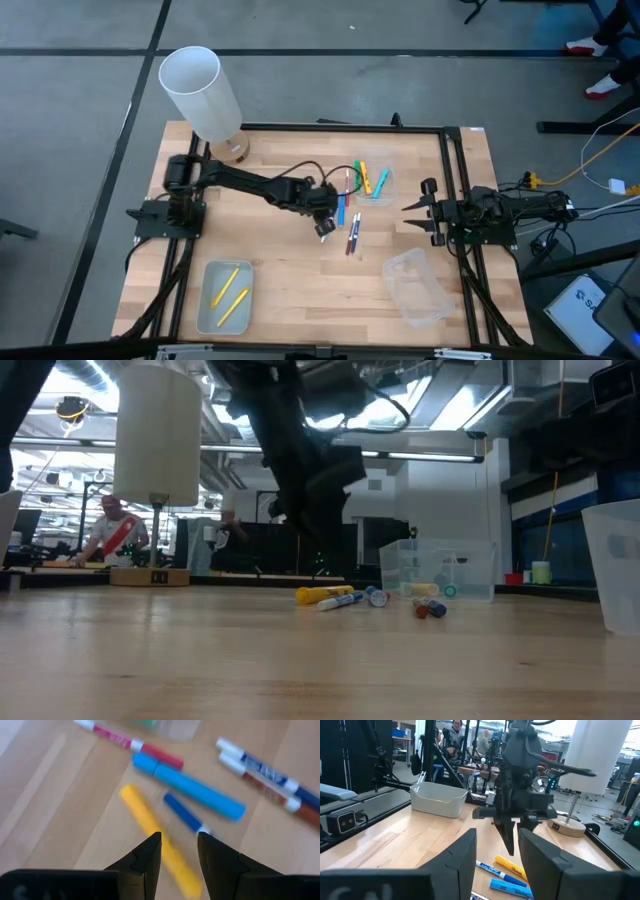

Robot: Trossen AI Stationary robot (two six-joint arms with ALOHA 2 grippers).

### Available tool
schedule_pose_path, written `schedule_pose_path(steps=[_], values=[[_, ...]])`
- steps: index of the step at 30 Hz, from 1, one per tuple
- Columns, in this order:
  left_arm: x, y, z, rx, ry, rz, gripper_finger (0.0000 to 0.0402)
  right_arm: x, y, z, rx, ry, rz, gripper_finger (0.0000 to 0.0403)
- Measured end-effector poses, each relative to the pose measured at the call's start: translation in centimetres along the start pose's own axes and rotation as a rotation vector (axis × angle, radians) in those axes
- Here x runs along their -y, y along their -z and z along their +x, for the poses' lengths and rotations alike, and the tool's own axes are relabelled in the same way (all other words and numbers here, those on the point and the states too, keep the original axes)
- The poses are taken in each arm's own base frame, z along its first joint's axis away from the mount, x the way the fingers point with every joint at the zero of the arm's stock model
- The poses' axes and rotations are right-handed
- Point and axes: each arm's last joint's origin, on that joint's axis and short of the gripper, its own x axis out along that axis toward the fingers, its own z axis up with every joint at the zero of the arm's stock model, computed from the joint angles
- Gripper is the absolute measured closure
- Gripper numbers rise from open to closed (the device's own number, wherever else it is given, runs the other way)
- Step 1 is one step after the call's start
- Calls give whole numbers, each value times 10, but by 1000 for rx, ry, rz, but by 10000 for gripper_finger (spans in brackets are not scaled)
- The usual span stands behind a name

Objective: Pick & Place Markers
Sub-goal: Put the yellow highlighter pen into the top transparent bin

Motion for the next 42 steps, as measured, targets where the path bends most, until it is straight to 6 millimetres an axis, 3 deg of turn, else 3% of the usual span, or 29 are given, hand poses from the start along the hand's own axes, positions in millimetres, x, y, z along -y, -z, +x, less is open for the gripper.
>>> schedule_pose_path(steps=[7,15,23,29,37,42], values=[[0,-3,20,-135,-53,18,278,0,0,0,-2,9,11,257],[-14,0,32,-194,-91,-62,278,0,0,0,-4,17,24,257],[-15,4,49,-245,-55,-86,278,0,0,0,-4,16,26,257],[-16,7,51,-265,-65,-19,283,0,0,0,-4,17,28,257],[-16,7,51,-263,-66,33,341,0,0,0,-5,17,29,257],[-16,7,51,-264,-71,52,345,0,0,0,-5,17,29,257]])
